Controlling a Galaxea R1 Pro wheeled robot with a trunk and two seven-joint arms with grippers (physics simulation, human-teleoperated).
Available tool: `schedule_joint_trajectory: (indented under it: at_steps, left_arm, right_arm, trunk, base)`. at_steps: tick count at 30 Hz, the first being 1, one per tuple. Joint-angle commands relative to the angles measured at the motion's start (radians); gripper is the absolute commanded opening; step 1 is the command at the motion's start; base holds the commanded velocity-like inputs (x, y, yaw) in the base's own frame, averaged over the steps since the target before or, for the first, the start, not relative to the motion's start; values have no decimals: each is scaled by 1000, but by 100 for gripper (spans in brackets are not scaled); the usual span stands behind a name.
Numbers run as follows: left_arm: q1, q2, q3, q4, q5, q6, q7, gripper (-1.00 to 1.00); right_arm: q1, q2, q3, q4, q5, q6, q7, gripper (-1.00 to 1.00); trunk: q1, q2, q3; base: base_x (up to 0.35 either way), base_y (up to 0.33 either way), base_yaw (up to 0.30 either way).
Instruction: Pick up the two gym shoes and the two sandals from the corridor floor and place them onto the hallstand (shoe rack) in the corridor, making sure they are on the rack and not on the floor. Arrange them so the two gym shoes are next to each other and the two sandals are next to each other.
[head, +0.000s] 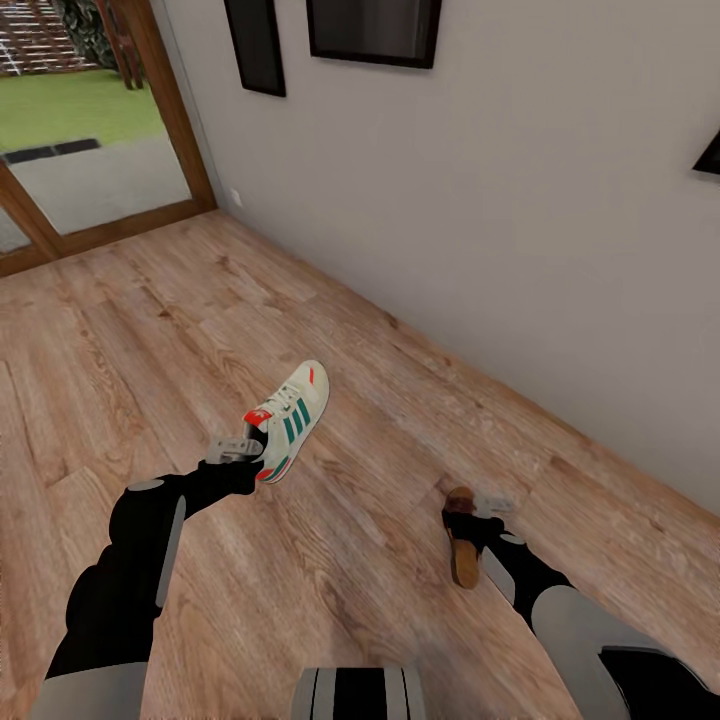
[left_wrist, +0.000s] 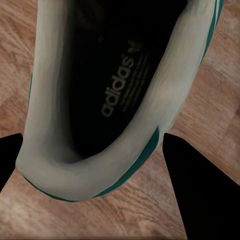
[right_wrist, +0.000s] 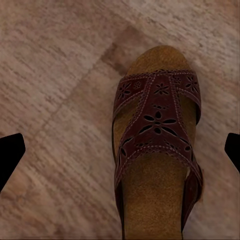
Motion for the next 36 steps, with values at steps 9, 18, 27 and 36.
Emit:
schedule_joint_trajectory:
  at_steps: [9, 18, 27, 36]
  left_arm:
    - [0, 0, 0, 0, -1, 0, -1, -100]
    - [0, 0, 0, 0, -1, 0, -1, -100]
    - [0, 0, 1, 0, -1, 0, -1, -100]
    - [0, 0, 3, 0, -1, 0, -1, -100]
  right_arm:
    - [0, 0, 0, 0, 0, 0, 0, 100]
    - [0, 0, 0, 0, 0, 0, 0, 100]
    - [0, 0, 0, 0, 0, 0, 0, 100]
    - [0, 0, 0, 1, -1, 0, 0, 100]
  trunk:
    - [0, 0, 0]
    - [0, 0, 0]
    - [1, -1, -19]
    - [5, -3, -66]
  base:
    - [-14, 0, 0]
    - [0, 0, -5]
    - [0, 0, -134]
    - [0, 0, -181]
